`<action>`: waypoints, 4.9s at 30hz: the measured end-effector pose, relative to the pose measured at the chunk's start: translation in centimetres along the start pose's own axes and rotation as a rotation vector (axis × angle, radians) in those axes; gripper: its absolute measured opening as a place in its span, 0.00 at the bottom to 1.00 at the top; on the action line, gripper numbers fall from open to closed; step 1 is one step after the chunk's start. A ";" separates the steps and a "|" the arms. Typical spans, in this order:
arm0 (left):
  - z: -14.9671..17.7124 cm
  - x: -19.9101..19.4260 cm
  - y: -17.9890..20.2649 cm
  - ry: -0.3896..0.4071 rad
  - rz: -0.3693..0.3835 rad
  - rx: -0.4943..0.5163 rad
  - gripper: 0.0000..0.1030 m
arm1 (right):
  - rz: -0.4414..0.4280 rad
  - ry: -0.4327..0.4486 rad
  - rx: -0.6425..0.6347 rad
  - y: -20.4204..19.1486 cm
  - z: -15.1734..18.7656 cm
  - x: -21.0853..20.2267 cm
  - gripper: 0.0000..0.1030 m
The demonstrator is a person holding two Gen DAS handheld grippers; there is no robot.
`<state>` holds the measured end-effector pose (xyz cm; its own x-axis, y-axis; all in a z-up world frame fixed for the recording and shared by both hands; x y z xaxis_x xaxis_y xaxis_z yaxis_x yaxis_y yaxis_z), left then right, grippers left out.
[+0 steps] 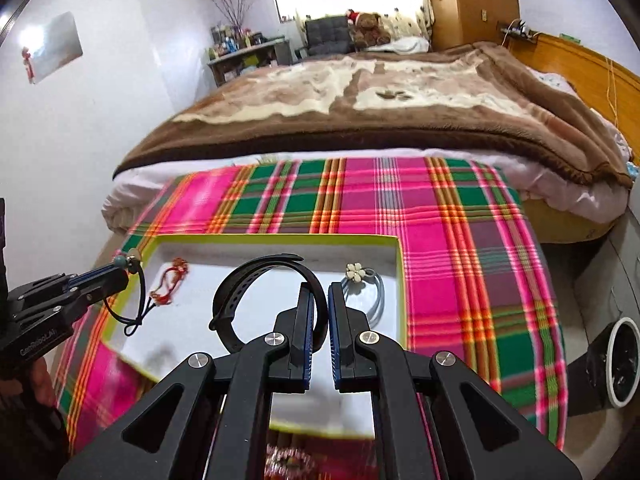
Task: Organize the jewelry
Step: 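Carry the black band and black cord into the box and release both, then move both grippers back toward the remaining hair ties and beads, then grasp the gold ring with the left gripper while the right gripper grasps the dark brown bead bracelet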
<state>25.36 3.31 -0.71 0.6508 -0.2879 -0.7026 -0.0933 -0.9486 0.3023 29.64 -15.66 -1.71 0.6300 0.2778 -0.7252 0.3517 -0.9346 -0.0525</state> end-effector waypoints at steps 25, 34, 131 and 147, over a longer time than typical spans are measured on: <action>0.5 6.9 -1.1 -0.109 -0.070 -0.023 0.11 | 0.000 -0.132 -0.036 0.2 -1.0 7.6 0.07; 0.3 6.7 -1.1 -0.103 -0.087 -0.021 0.26 | 0.008 -0.110 -0.023 0.2 -1.4 7.2 0.07; 12.7 -3.8 0.9 -0.079 -0.026 -0.027 0.47 | -0.061 0.027 -0.039 -3.2 12.6 -7.1 0.23; 12.7 -1.8 1.8 -0.100 -0.142 0.119 0.47 | -0.067 0.061 -0.023 -2.7 12.1 -8.2 0.23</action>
<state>14.45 0.48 -7.11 0.5861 -0.1557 -0.7952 -0.0982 -0.9878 0.1210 15.14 -18.11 -3.88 0.6458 0.3529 -0.6770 0.4094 -0.9086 -0.0831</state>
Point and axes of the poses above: each gripper's, at about its wrist camera, not at the fingertips, and x roughly the way its jaws point, y to its right, z to its underside, the point moved 4 cm from there along x, roughly the way its jaws point, and after that the axes turned 10 degrees about -x, right-handed, at the moved point
